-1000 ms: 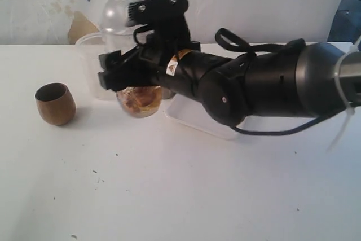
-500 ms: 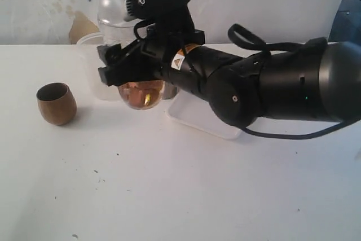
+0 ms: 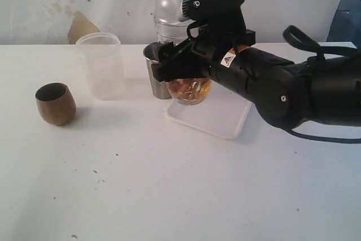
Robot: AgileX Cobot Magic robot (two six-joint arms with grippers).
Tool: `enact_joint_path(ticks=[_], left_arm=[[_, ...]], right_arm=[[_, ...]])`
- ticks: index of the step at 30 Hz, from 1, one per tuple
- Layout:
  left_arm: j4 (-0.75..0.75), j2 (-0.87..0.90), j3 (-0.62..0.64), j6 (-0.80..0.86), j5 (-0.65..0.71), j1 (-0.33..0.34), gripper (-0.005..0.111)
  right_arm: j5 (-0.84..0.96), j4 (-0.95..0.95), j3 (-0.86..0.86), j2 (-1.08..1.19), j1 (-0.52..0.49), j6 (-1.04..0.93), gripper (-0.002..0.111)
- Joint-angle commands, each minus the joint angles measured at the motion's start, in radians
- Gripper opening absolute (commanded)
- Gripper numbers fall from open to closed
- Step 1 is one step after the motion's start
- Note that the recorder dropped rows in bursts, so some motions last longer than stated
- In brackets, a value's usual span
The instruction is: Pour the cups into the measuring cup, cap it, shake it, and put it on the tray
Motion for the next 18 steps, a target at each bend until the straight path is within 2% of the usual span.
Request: enact_joint_path(ticks=[1,7,15,18], left_arm=[[0.000,-0.005,0.005,0.000,-0.013,-0.002,0.000],[0.000,-0.005,0.005,0.000,-0.013,-0.002,0.000],[0.000,-0.005,0.005,0.000,-0.013,-0.002,0.000],[0.000,-0.005,0.005,0.000,-0.013,-0.002,0.000]], right_arm=[[-0.094,0.015,-0.001,-0.028,-0.069,-0.039,0.000],[-0.078,0.015,-0.001,-0.028,-0.149,-0.043,0.000],[-0.050,-0.013,-0.001,-0.028,-0.156,-0.012,0.000],[-0.052,-0.021,0.008,-0.028,-0.183,0.084,0.000]])
